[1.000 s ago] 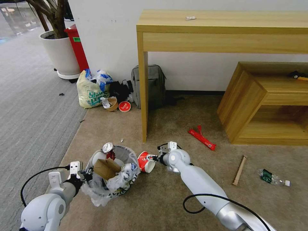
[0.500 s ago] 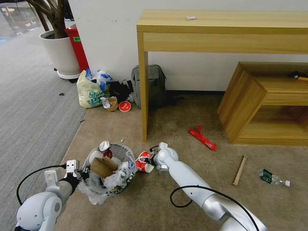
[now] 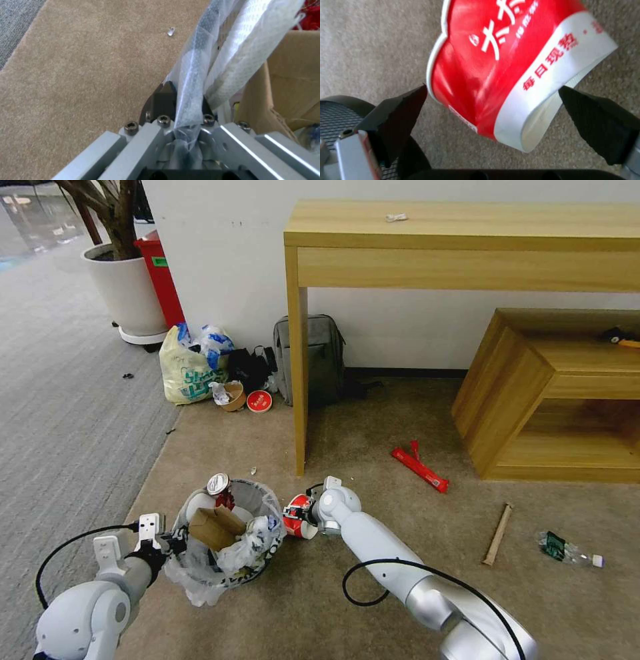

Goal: Pick up the trash bin and place the garbage on the floor into it.

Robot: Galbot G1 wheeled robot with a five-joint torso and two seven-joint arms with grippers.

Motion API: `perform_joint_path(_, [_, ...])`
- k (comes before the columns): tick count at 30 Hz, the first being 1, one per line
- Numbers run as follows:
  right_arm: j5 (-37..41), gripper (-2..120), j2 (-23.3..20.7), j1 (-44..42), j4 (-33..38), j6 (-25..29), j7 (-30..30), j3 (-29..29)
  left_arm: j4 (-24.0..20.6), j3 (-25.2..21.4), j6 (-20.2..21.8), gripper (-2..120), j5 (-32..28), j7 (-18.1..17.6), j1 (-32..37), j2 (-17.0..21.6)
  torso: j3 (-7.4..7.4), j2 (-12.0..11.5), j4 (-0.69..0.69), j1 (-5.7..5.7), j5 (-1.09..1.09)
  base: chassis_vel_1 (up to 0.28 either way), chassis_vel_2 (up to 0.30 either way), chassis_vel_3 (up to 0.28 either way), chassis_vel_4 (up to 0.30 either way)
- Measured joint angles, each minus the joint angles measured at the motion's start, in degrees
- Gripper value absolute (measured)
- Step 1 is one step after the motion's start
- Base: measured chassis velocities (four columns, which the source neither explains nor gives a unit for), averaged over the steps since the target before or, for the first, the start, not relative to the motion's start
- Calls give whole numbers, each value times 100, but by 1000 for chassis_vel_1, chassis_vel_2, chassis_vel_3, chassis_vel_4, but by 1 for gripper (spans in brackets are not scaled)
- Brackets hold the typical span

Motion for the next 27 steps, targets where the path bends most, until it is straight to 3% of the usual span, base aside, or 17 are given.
perform_joint_path(9, [-224, 70, 81, 25, -261, 119, -193, 9, -24, 9, 0, 0, 13, -6, 17, -22, 0, 0, 0, 0, 0, 0, 0, 0, 0])
perform_joint_path(10, [-246, 62, 82, 25, -266, 130, -210, 12, -26, 12, 0, 0, 15, -6, 17, -24, 0, 0, 0, 0, 0, 0, 0, 0, 0])
perform_joint_path(15, [-293, 47, 85, 26, -289, 148, -242, 26, -28, 23, -1, 0, 17, -7, 11, -27, 0, 0, 0, 0, 0, 0, 0, 0, 0])
perform_joint_path(18, [-342, 31, 82, 14, -287, 156, -268, 38, -34, 26, 0, 0, 20, -8, 11, -29, -1, 0, 0, 0, 0, 0, 0, 0, 0])
perform_joint_path(27, [-471, 10, 25, -43, -214, 170, -306, 60, -49, 39, 0, 0, 22, -9, 19, -24, -1, 1, 0, 0, 0, 0, 0, 0, 0])
